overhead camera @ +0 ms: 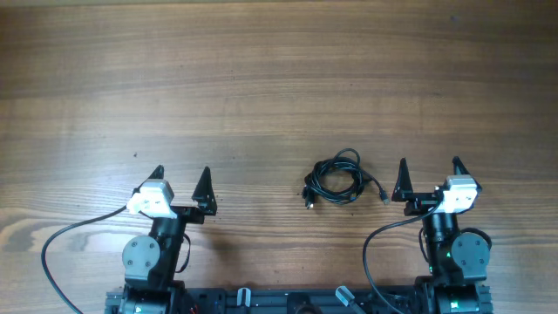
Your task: Untangle cables
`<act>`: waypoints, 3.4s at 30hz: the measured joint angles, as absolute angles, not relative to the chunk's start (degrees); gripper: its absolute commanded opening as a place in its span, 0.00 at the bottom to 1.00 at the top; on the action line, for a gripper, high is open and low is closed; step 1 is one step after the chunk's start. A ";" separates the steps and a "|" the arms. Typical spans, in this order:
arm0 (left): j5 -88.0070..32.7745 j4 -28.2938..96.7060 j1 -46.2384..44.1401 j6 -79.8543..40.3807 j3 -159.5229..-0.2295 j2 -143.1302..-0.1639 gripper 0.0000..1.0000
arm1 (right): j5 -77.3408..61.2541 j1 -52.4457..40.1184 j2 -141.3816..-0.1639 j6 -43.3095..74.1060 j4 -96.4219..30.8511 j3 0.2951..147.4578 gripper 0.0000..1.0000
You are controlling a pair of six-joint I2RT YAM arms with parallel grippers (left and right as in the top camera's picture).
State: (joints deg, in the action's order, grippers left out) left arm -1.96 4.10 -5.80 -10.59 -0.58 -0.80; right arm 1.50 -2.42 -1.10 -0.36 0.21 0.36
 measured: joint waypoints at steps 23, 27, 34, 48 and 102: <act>-2.98 3.90 -5.80 -10.59 -0.58 -0.80 1.00 | 0.14 -2.42 -1.10 -0.38 0.21 0.36 1.00; -5.06 3.70 -5.80 -10.61 -0.58 -0.80 1.00 | -3.55 -2.42 -1.10 -0.56 0.38 0.36 1.00; -8.51 9.43 -5.80 -10.61 -4.29 -4.69 1.00 | -9.06 -2.42 -1.50 -0.75 -0.75 1.89 1.00; -17.39 24.53 -5.82 -10.63 -36.82 -39.55 1.00 | -18.33 -2.42 -21.52 -0.75 -3.38 20.60 1.00; -8.19 29.85 -46.19 -67.72 -61.89 -103.72 0.04 | -25.41 -0.43 -66.63 14.37 -42.17 66.89 0.88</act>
